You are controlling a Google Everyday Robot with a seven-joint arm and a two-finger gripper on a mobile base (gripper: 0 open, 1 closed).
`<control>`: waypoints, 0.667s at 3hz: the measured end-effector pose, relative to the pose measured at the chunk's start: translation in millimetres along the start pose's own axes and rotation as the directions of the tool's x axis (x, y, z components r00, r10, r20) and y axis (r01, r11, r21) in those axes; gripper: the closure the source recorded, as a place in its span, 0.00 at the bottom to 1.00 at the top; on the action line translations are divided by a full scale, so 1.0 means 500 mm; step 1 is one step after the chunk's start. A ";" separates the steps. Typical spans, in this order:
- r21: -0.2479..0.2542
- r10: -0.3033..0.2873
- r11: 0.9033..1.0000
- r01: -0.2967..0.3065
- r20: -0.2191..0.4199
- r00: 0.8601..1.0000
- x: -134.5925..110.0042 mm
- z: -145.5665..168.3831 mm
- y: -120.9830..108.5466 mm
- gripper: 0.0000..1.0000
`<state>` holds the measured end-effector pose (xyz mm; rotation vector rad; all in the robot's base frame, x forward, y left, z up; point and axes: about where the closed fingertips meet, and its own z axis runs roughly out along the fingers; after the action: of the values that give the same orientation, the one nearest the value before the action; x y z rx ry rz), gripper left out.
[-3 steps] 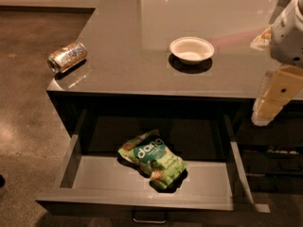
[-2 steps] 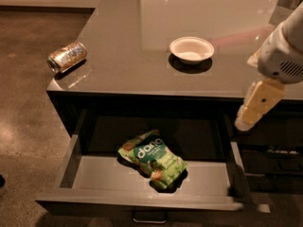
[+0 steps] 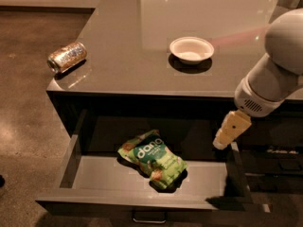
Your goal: Pick green rice chip bag from top drawer and place on counter
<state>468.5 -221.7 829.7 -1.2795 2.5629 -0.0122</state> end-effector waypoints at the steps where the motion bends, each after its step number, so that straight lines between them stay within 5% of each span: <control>1: 0.002 0.000 1.000 0.000 0.004 1.000 -0.003 0.002 -0.002 0.00; 2: -0.048 0.017 0.999 -0.018 -0.007 1.000 -0.006 0.050 0.037 0.00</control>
Offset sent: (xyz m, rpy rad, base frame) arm -0.0195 0.0411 -0.0649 0.0674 0.1189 -0.0206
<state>461.8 -205.0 803.8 -1.2761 2.5948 0.0493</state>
